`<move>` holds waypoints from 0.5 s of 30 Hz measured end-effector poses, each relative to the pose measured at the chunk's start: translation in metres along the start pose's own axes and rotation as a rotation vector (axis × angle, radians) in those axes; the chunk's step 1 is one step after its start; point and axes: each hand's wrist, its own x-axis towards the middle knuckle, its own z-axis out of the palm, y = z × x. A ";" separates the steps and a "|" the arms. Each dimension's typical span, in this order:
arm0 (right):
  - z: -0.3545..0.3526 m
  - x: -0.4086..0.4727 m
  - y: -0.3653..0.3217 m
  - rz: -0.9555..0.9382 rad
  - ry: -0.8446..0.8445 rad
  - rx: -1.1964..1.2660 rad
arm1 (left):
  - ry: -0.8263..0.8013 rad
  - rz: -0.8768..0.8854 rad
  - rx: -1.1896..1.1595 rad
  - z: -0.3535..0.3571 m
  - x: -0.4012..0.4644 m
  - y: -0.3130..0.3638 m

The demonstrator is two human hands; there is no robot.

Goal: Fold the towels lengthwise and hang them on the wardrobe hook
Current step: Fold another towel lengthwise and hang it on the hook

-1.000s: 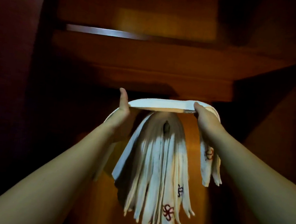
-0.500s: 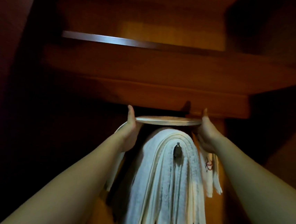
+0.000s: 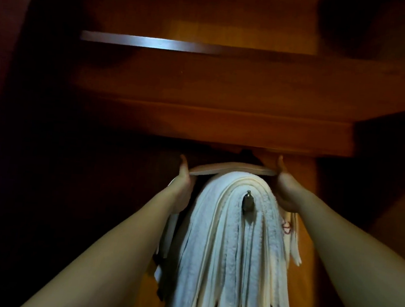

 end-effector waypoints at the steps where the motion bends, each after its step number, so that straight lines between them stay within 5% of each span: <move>1: -0.001 -0.001 0.005 0.005 -0.023 0.014 | -0.003 -0.013 0.029 0.000 -0.004 -0.004; 10: -0.012 -0.055 0.058 0.100 -0.014 -0.149 | 0.055 -0.111 -0.092 -0.029 -0.032 -0.072; 13: -0.013 -0.077 0.072 -0.051 0.110 -0.467 | 0.204 -0.011 0.335 -0.041 -0.058 -0.097; 15: -0.016 -0.083 0.086 -0.174 0.259 -0.627 | 0.302 0.249 0.720 -0.046 -0.072 -0.110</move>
